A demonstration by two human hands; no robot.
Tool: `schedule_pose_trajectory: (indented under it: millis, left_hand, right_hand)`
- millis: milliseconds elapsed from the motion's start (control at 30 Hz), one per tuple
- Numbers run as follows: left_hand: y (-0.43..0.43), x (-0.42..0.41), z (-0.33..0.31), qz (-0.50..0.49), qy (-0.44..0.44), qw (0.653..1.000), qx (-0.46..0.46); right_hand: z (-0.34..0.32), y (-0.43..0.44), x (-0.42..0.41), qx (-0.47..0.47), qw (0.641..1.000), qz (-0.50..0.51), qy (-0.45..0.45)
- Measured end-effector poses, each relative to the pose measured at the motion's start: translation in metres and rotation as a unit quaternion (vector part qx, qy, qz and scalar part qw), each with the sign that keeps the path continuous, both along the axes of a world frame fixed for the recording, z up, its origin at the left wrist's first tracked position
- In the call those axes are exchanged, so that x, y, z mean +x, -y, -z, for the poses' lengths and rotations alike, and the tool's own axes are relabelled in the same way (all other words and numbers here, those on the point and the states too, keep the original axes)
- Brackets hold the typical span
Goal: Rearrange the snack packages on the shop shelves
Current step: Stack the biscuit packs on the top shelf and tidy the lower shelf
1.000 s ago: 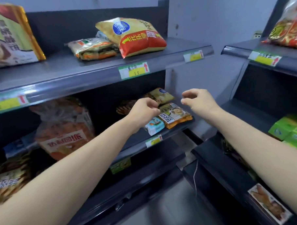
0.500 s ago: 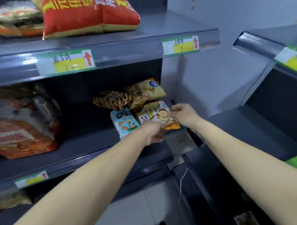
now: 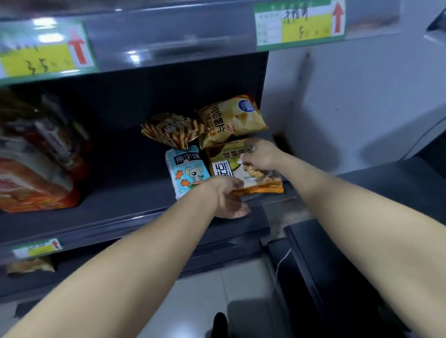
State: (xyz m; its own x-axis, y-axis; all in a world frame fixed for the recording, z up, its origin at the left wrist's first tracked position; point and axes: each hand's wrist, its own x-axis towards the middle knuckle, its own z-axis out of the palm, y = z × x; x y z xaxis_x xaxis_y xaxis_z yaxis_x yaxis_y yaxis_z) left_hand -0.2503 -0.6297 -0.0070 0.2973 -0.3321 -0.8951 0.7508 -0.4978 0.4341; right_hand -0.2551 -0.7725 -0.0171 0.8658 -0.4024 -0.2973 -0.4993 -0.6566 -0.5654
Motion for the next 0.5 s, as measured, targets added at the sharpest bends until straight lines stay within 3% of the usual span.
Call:
schedule_pose_trajectory:
  millis: [267, 500]
  left_hand:
    - [-0.004, 0.007, 0.006, -0.019, -0.025, 0.999, -0.008]
    - [-0.003, 0.003, -0.001, -0.074, 0.01, 0.996, -0.044]
  right_hand:
    - [0.019, 0.003, 0.032, -0.116, 0.987, -0.06, -0.094]
    - [0.013, 0.013, 0.015, -0.127, 0.984, 0.022, -0.127]
